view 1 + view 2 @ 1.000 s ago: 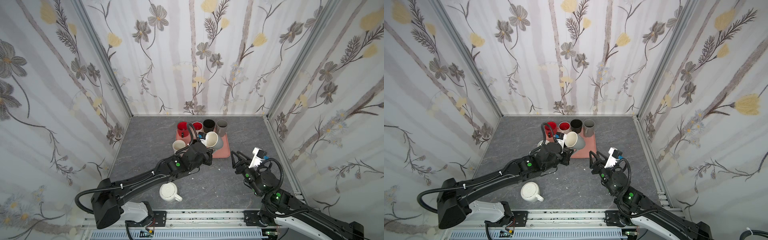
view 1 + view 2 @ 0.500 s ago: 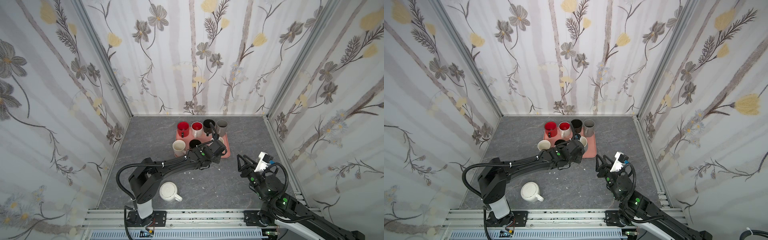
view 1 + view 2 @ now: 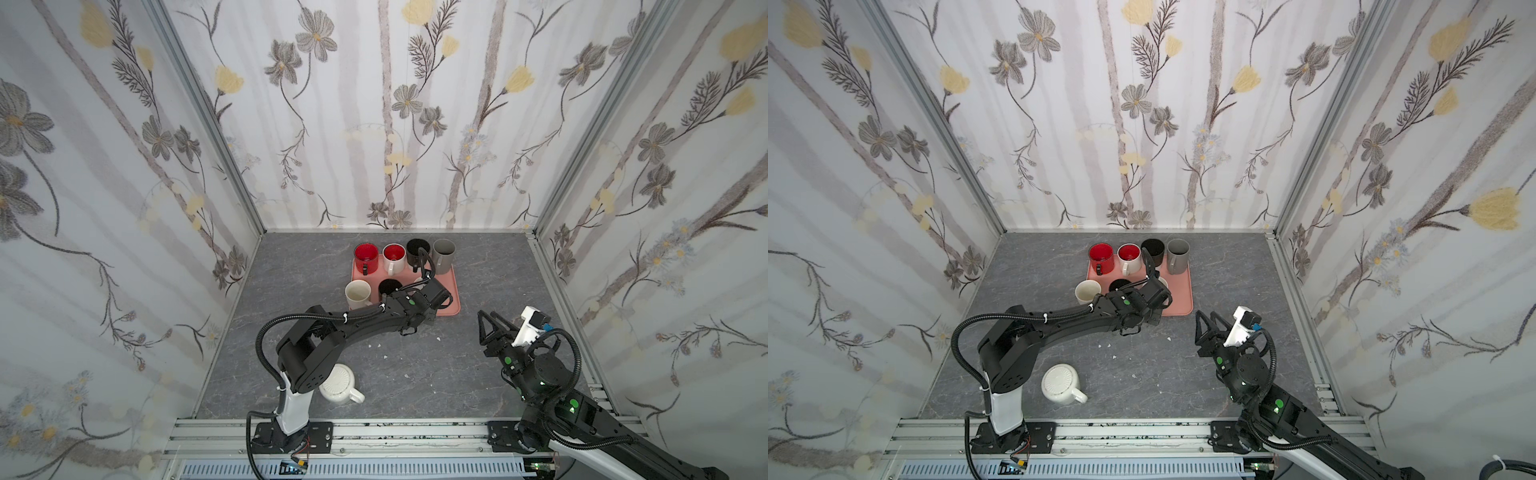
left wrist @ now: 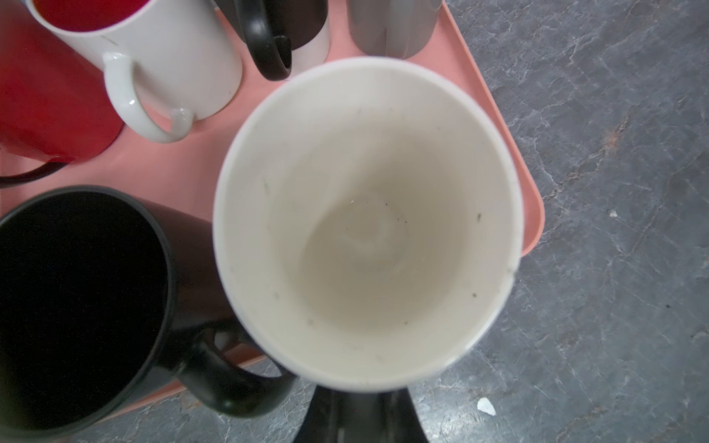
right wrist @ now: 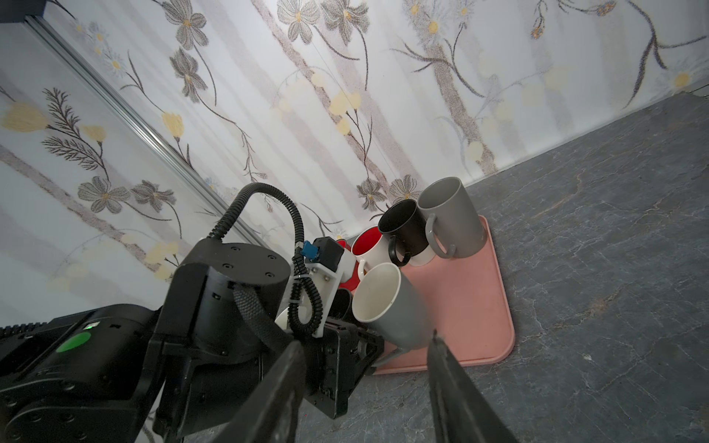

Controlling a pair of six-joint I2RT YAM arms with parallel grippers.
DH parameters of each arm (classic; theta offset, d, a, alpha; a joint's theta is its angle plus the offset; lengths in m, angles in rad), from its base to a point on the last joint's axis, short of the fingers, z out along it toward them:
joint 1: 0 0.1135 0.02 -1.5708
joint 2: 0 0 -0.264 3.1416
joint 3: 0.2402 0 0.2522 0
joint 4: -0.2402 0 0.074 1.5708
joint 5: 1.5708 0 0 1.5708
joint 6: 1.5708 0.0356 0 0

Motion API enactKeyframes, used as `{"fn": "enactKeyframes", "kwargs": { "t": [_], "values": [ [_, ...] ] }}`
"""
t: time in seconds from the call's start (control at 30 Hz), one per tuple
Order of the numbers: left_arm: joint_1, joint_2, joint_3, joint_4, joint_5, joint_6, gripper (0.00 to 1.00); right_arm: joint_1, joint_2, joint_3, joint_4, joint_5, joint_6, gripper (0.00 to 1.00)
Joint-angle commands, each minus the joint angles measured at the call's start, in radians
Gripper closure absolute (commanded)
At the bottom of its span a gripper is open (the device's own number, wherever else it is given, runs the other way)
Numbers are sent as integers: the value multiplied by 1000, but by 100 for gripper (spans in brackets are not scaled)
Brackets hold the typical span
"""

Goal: Turn the mug right side up
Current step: 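Carry the grey mug upright onto the pink tray with the left gripper, then release the grey mug with the left gripper while the right gripper reaches the white mug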

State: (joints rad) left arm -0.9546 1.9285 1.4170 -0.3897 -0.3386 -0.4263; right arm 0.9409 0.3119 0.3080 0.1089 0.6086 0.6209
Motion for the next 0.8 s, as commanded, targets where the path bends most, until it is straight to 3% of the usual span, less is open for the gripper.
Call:
{"fn": "enactKeyframes", "kwargs": {
  "t": [0.0, 0.43, 0.77],
  "values": [
    [1, 9, 20, -6, -57, -16, 100, -2, -8, -4, -1, 19, -10, 48],
    [7, 11, 9, -20, -53, -21, 100, -7, -34, -6, -15, 31, -16, 48],
    [7, -3, -8, 4, -45, -26, 76, -7, -54, -14, -21, 36, -8, 46]
  ]
}}
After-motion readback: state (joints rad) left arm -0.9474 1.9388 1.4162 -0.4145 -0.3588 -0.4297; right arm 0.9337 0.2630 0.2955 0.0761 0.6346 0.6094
